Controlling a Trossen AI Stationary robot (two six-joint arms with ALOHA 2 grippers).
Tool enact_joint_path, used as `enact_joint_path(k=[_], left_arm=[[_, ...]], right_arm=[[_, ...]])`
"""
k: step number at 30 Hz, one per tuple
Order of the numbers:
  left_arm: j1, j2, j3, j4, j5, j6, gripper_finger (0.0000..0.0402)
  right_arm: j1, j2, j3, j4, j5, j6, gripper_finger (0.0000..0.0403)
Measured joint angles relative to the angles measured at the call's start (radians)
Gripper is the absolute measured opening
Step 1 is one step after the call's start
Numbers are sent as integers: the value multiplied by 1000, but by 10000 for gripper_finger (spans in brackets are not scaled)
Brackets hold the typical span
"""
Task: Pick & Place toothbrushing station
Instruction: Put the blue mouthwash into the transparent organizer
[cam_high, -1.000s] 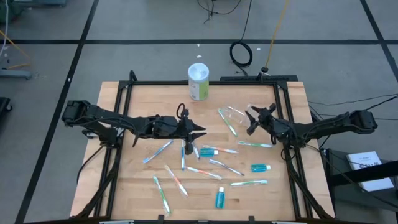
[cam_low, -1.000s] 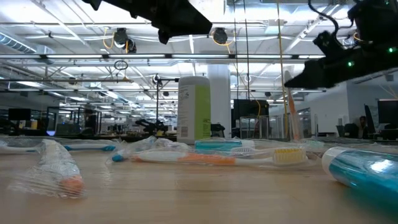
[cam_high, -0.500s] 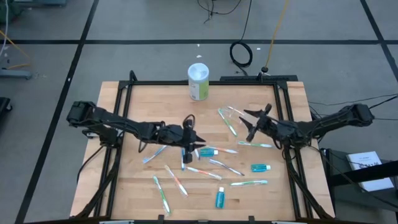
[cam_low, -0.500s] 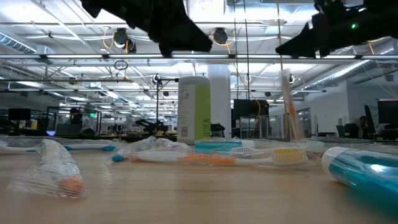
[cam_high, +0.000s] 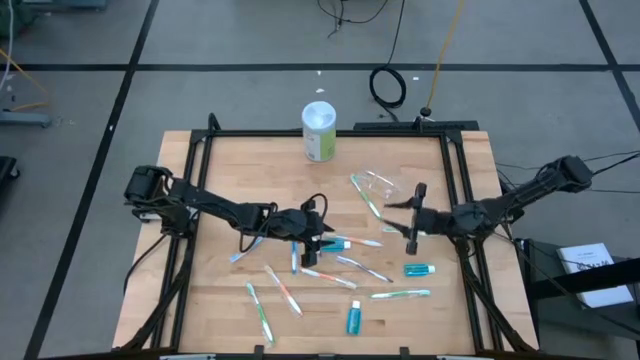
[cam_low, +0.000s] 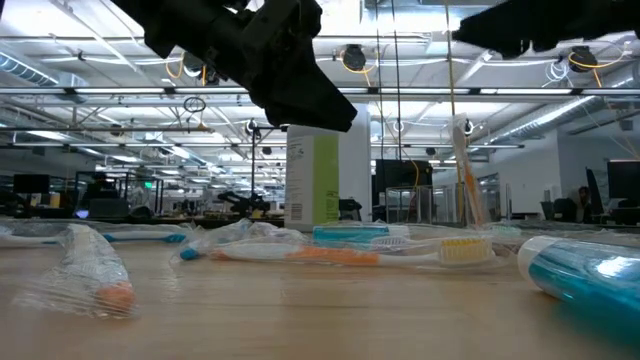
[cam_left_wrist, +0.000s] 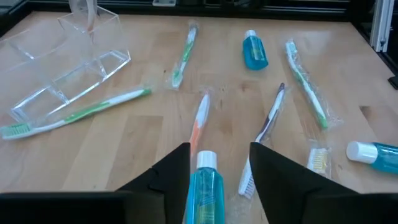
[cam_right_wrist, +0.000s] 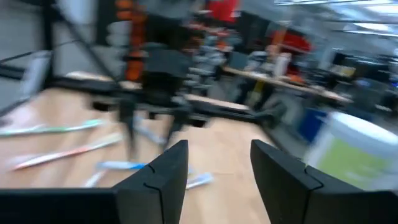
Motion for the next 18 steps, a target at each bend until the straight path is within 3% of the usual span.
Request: enact_joint_path(k=[4,8,11,15,18], left_arm=[[0,0,0,20,-1,21,186],[6,0,0,30,-8,21,186],[12,-1,0,60,-9,25,186],[23,-1,0,86,-9,25,186],[30,-1,0,87,-9,25,186]], right_arm=[[87,61,109,-224,-2,121,169],[174,130,236,-642,-48,424,169],[221,164,310,-929,-198,743,169],[292,193,320,-1083,-486,1089,169],[348,228,320,-1174,-572,1257,169]])
